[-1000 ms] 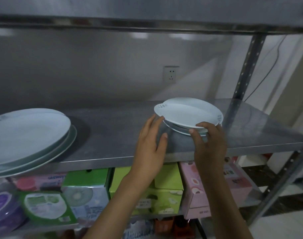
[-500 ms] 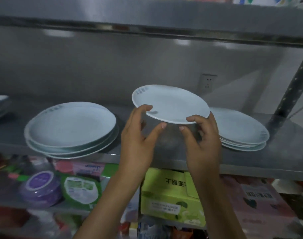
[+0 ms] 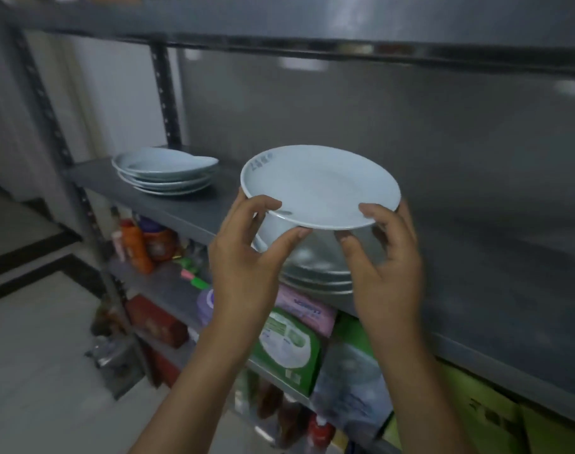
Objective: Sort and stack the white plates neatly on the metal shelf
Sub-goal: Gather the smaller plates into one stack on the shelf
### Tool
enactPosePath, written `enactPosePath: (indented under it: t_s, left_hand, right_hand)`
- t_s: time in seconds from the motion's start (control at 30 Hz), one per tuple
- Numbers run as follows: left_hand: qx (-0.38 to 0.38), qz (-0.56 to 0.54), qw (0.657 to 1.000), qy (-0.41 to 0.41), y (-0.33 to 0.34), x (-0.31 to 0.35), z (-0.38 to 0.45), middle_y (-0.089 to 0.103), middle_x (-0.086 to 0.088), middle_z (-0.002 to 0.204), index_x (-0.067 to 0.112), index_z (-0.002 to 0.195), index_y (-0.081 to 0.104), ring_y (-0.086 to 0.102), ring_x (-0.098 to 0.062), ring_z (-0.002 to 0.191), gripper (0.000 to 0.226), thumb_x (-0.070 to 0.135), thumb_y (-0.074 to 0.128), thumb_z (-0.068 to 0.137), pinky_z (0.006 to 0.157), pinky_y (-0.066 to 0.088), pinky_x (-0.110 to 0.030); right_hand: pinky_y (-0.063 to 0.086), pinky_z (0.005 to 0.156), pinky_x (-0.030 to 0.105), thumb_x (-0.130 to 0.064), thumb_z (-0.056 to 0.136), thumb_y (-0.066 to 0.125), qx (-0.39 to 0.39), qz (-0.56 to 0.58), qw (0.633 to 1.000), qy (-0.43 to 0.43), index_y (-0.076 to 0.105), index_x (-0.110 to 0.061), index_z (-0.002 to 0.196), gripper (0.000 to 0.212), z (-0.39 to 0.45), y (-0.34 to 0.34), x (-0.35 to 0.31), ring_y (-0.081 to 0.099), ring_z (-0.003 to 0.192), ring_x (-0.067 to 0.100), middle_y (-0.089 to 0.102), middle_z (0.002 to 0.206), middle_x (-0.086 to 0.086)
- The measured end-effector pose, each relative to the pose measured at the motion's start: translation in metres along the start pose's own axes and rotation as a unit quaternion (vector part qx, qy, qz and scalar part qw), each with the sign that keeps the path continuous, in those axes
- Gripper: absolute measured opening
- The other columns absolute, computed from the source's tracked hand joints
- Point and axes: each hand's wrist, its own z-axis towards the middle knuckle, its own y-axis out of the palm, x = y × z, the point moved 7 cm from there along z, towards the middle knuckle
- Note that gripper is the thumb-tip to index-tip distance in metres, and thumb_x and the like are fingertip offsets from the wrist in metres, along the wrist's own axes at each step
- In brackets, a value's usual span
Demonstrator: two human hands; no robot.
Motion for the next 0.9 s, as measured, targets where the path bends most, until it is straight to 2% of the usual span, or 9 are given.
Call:
enactPosePath:
  t_s: [0.1,0.2,0.27,0.3,0.37,0.53,0.6,0.73,0.9]
  left_hand:
    - [0.051,0.018,0.999,0.001,-0.05,-0.02,0.015,0.067,-0.004,0.112,0.016,0.101,0.061,0.062,-0.023,0.113,0.032,0.018,0.08,0.076,0.096,0.051,-0.045]
    - [0.096,0.049,0.994,-0.016,-0.104,-0.039,0.031,0.067,-0.005,0.111,0.025,0.098,0.061,0.064,-0.028,0.107,0.031,0.024,0.081,0.075,0.084,0.055,-0.053]
    - [0.116,0.086,0.989,-0.016,-0.134,-0.045,0.042,0.067,-0.002,0.109,0.028,0.096,0.06,0.066,-0.023,0.096,0.03,0.026,0.081,0.075,0.078,0.057,-0.047]
    - [0.128,0.112,0.985,-0.006,-0.148,-0.047,0.047,0.067,0.001,0.108,0.027,0.096,0.059,0.065,-0.012,0.091,0.031,0.023,0.081,0.075,0.077,0.056,-0.036]
    - [0.152,0.155,0.976,0.013,-0.174,-0.05,0.056,0.064,0.005,0.106,0.022,0.098,0.06,0.059,0.005,0.085,0.032,0.016,0.081,0.074,0.073,0.049,-0.016]
    - [0.161,0.211,0.963,0.041,-0.22,-0.077,0.084,0.062,0.0,0.115,0.019,0.102,0.06,0.053,0.012,0.095,0.033,0.018,0.08,0.075,0.072,0.047,-0.015]
    - [0.155,0.217,0.962,0.054,-0.232,-0.091,0.101,0.062,0.0,0.118,0.021,0.1,0.059,0.052,0.011,0.099,0.031,0.018,0.079,0.077,0.074,0.044,-0.01]
    - [0.127,0.236,0.962,0.056,-0.24,-0.121,0.139,0.06,0.0,0.124,0.022,0.102,0.057,0.052,-0.01,0.117,0.029,0.022,0.076,0.08,0.086,0.036,-0.001]
    - [0.078,0.236,0.967,0.047,-0.233,-0.155,0.191,0.06,0.005,0.121,0.024,0.102,0.056,0.05,-0.006,0.116,0.029,0.025,0.075,0.081,0.089,0.035,0.0]
  right_hand:
    - [0.04,0.108,0.032,-0.022,0.084,0.071,-0.031,0.015,0.997,0.075,0.038,-0.037,0.138,0.064,-0.003,0.05,0.0,0.039,0.133,0.008,0.035,0.147,-0.02]
    - [0.036,0.111,0.033,-0.027,0.084,0.07,-0.091,0.0,0.989,0.118,0.022,-0.033,0.148,0.08,-0.008,0.108,-0.002,0.034,0.138,0.011,0.031,0.152,-0.014]
    - [0.037,0.111,0.038,-0.03,0.085,0.069,-0.127,-0.028,0.984,0.12,0.022,-0.03,0.148,0.079,-0.011,0.147,0.0,0.035,0.138,0.012,0.032,0.153,-0.009]
    - [0.037,0.111,0.038,-0.03,0.085,0.068,-0.144,-0.038,0.982,0.118,0.022,-0.028,0.149,0.079,-0.014,0.166,0.001,0.036,0.138,0.012,0.033,0.153,-0.007]
    - [0.036,0.111,0.039,-0.028,0.087,0.065,-0.184,-0.052,0.975,0.115,0.02,-0.026,0.149,0.077,-0.02,0.206,0.005,0.035,0.138,0.015,0.033,0.153,-0.003]
    - [0.028,0.107,0.025,-0.017,0.091,0.058,-0.243,-0.122,0.956,0.111,0.026,-0.011,0.148,0.066,-0.023,0.277,0.025,0.033,0.139,0.022,0.033,0.152,0.006]
    - [0.034,0.106,0.031,-0.015,0.09,0.056,-0.234,-0.141,0.955,0.114,0.033,-0.008,0.144,0.059,-0.014,0.299,0.036,0.038,0.135,0.025,0.038,0.148,0.008]
    - [0.041,0.093,0.034,-0.016,0.09,0.055,-0.219,-0.242,0.937,0.123,0.051,-0.003,0.122,0.035,0.011,0.333,0.066,0.05,0.119,0.031,0.051,0.131,0.013]
    - [0.049,0.085,0.04,-0.025,0.087,0.056,-0.203,-0.304,0.926,0.096,0.064,-0.014,0.101,0.019,0.035,0.355,0.091,0.058,0.102,0.031,0.061,0.109,0.007]
